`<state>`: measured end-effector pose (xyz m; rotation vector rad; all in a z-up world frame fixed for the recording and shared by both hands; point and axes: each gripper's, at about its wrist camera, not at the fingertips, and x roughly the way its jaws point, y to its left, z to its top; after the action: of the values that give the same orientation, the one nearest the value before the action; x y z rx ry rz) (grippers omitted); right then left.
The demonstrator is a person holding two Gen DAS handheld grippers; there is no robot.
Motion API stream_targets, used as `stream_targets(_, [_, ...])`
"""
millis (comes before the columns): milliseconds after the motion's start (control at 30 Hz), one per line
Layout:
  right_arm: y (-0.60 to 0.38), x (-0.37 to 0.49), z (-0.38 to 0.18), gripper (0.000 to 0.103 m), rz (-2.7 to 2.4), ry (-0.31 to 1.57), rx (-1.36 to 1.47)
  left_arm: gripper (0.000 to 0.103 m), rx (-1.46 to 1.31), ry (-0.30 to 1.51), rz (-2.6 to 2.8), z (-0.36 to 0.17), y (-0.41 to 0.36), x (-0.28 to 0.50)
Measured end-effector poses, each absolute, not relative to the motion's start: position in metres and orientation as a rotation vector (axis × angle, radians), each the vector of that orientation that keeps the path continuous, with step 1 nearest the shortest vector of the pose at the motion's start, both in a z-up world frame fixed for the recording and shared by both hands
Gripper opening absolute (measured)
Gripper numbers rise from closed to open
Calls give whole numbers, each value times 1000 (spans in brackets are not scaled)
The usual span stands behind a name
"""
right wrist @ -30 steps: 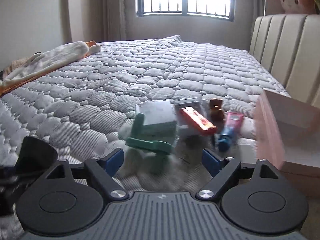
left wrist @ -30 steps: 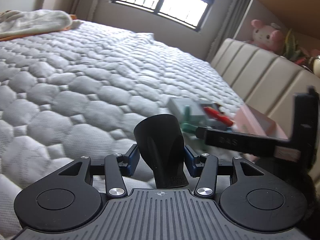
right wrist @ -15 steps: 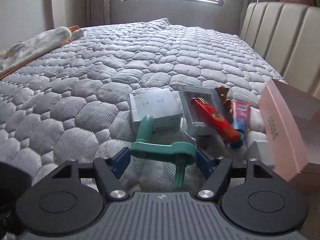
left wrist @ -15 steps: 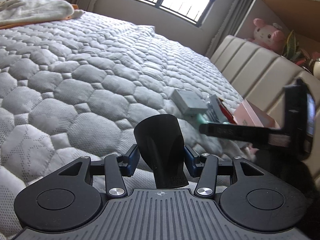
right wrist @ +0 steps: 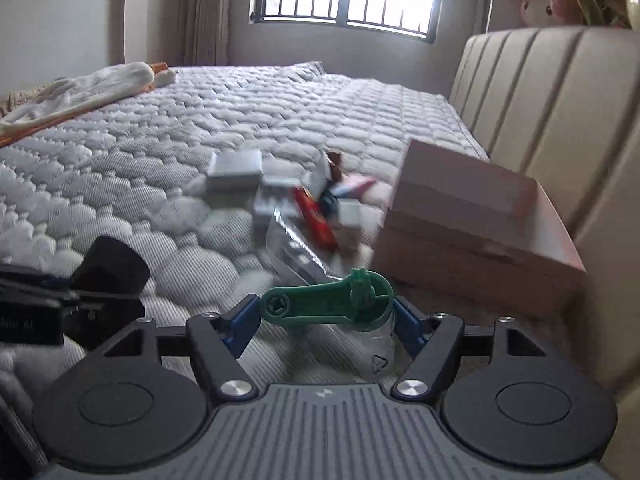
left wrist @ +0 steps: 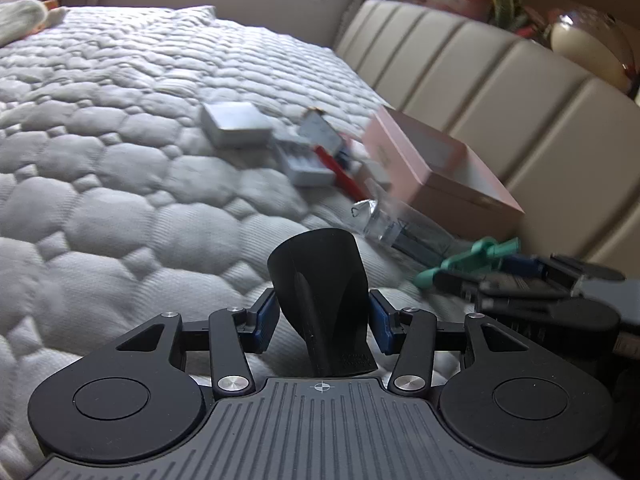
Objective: Organize rigid objects
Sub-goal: 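Carry the black stand toward the pink box while the right tool grasps the green plastic part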
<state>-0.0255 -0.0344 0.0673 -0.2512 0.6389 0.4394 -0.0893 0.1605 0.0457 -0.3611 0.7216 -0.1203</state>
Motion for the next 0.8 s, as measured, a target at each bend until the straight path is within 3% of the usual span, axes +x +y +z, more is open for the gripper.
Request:
stream_targets(100, [-57, -35, 56, 74, 443, 658, -254, 53, -344, 733, -131, 46, 145, -87])
stream_targets(167, [-67, -45, 52, 84, 435, 639, -275, 53, -336, 742, -132, 46, 138, -85])
stream_targets(300, [-77, -61, 47, 86, 464, 609, -292, 53, -326, 761, -134, 45, 130, -83])
stream_targets(733, [-83, -25, 29, 86, 381, 740, -41, 53, -294, 787, -139, 46, 117, -83])
stream_targets(800, [-86, -22, 30, 78, 400, 758, -18, 53, -284, 795, -153, 47, 113, -82])
